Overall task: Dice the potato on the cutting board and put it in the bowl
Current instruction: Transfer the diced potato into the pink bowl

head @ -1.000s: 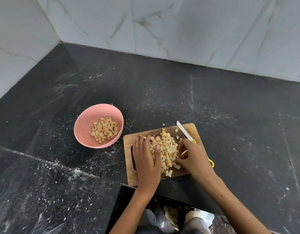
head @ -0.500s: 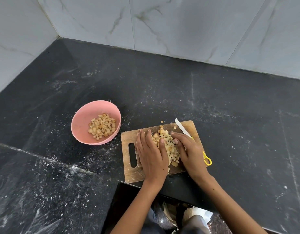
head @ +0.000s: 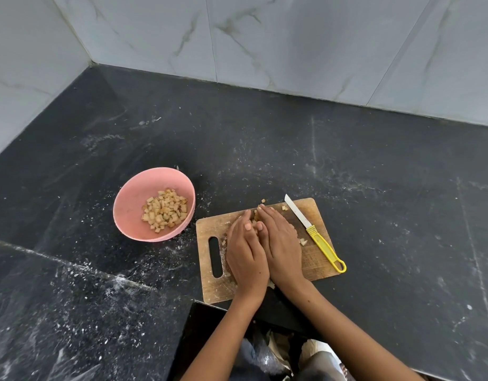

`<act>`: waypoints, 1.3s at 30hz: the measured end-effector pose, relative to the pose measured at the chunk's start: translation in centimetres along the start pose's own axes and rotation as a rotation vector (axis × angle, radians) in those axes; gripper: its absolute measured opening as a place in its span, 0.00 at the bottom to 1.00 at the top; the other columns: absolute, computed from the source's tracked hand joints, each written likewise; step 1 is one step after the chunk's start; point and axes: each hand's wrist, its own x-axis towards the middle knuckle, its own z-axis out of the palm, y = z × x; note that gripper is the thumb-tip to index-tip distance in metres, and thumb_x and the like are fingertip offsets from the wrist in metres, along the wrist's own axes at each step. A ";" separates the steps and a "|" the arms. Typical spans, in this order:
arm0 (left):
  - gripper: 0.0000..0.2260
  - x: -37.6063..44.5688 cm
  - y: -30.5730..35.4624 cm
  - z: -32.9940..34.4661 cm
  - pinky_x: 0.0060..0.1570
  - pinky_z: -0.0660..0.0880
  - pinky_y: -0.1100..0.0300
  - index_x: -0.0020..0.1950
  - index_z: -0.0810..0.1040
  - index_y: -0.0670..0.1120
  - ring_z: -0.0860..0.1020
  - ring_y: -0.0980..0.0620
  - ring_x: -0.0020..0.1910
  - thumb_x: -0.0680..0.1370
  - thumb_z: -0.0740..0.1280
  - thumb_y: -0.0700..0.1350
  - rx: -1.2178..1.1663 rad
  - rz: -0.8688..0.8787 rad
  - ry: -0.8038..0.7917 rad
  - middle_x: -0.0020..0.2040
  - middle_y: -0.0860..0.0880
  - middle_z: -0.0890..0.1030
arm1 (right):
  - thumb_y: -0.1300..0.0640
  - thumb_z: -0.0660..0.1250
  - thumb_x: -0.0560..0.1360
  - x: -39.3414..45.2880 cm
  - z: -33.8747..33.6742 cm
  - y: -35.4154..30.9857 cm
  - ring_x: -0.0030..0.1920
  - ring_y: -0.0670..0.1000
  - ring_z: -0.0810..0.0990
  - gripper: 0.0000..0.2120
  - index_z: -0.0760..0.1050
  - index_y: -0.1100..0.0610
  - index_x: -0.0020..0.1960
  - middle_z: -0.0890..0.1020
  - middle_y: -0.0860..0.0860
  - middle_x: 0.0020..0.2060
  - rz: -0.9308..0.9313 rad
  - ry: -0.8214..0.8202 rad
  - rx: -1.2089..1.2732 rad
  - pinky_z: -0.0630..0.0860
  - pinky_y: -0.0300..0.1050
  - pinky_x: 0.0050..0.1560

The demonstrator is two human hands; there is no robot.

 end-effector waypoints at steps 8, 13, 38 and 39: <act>0.24 0.9 0.5 0.2 0.57 0.74 0.59 0.58 0.82 0.45 0.79 0.56 0.56 0.83 0.48 0.53 -0.068 -0.074 0.041 0.54 0.53 0.83 | 0.46 0.49 0.82 0.9 0.6 -0.7 0.54 0.43 0.72 0.20 0.76 0.54 0.57 0.77 0.46 0.55 0.003 0.116 0.048 0.72 0.40 0.50; 0.20 1.1 0.7 0.4 0.53 0.77 0.53 0.55 0.82 0.46 0.80 0.57 0.52 0.84 0.52 0.50 -0.091 -0.078 0.063 0.51 0.54 0.83 | 0.45 0.48 0.81 1.3 0.8 -0.7 0.47 0.43 0.73 0.19 0.74 0.53 0.52 0.77 0.44 0.48 0.035 0.142 0.083 0.71 0.40 0.43; 0.18 2.5 4.7 1.9 0.52 0.76 0.65 0.56 0.82 0.39 0.82 0.55 0.53 0.85 0.53 0.45 -0.621 -0.378 0.046 0.50 0.49 0.85 | 0.53 0.57 0.82 3.4 -0.4 -1.9 0.44 0.57 0.82 0.16 0.77 0.62 0.47 0.82 0.58 0.41 0.380 0.164 0.714 0.80 0.51 0.42; 0.18 2.5 5.0 1.9 0.51 0.77 0.65 0.56 0.82 0.39 0.82 0.54 0.53 0.85 0.53 0.45 -0.653 -0.406 0.044 0.50 0.49 0.85 | 0.53 0.57 0.82 3.4 -0.7 -2.1 0.45 0.56 0.83 0.16 0.77 0.64 0.49 0.83 0.59 0.42 0.426 0.151 0.783 0.80 0.47 0.43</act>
